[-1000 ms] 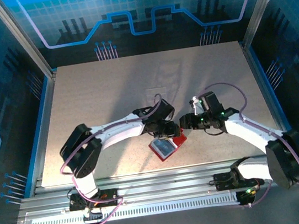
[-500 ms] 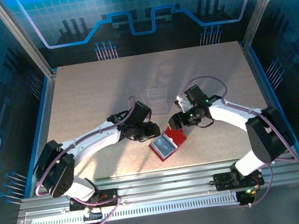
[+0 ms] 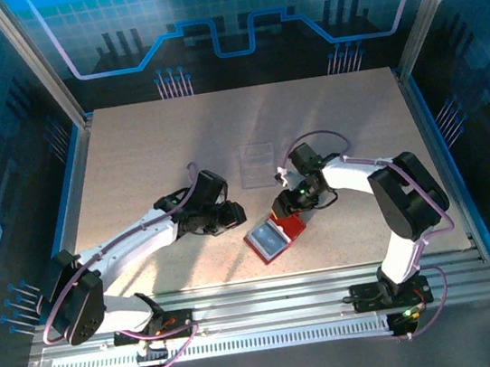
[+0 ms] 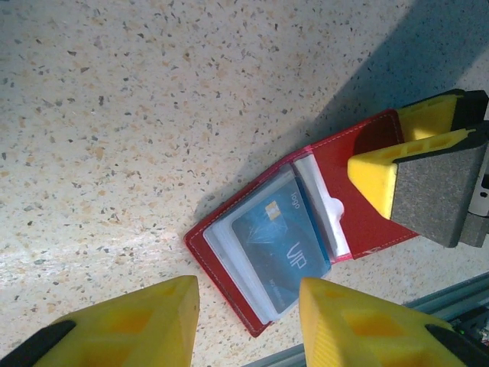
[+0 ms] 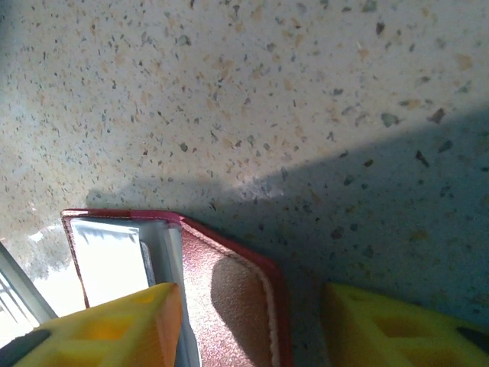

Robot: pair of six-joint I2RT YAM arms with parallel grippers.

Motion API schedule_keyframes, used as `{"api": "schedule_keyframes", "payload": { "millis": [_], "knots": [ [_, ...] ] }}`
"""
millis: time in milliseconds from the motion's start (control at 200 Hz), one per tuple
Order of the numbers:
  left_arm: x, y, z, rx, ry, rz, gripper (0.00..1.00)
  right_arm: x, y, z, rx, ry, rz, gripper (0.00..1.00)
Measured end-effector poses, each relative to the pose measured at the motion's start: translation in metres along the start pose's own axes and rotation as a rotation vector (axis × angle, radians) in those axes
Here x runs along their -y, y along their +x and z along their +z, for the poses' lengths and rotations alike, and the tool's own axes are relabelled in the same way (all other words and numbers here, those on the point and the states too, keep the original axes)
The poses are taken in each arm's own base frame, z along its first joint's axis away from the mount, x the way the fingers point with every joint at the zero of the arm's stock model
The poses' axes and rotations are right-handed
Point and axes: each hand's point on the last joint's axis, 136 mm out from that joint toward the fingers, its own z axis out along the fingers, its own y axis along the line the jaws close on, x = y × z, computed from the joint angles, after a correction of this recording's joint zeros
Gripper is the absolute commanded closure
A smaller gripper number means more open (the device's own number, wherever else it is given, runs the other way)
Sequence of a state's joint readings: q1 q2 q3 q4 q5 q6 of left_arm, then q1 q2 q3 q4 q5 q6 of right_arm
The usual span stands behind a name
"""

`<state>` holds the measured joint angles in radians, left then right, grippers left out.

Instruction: Take the credit cards out of the card holder

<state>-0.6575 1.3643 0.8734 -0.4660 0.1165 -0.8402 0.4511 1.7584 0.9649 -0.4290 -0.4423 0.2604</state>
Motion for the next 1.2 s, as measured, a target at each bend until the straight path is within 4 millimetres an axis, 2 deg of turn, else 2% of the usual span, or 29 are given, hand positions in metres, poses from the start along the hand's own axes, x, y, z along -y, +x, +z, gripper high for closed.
{"api": "schedule_keyframes", "payload": {
  "millis": [230,405,620,870,930,1031,1081,1201],
  "knots": [
    [-0.002,0.0,0.0,0.0,-0.003,-0.004,0.6,-0.006,0.004,0.002,0.023,-0.051,0.057,0.81],
    [-0.003,-0.003,-0.002,0.01,0.001,-0.012,0.6,-0.007,0.021,0.006,0.055,-0.11,0.155,0.89],
    [-0.003,-0.003,-0.003,0.019,0.013,-0.01,0.6,-0.006,0.028,0.008,0.16,-0.176,0.286,0.93],
    [0.006,-0.003,0.006,-0.002,0.06,-0.005,0.62,-0.003,0.015,0.003,0.295,-0.192,0.361,0.93],
    [0.007,-0.002,0.01,-0.014,0.064,-0.006,0.62,-0.002,0.01,-0.002,0.328,-0.182,0.364,0.9],
    [0.007,-0.001,0.017,-0.034,0.07,-0.007,0.62,-0.001,0.004,-0.009,0.368,-0.164,0.366,0.73],
    [0.007,0.0,0.021,-0.045,0.071,-0.009,0.63,0.0,0.004,-0.011,0.374,-0.148,0.355,0.61],
    [0.006,0.001,0.027,-0.056,0.068,-0.011,0.63,0.007,0.01,-0.016,0.367,-0.091,0.358,0.49]
  ]
}}
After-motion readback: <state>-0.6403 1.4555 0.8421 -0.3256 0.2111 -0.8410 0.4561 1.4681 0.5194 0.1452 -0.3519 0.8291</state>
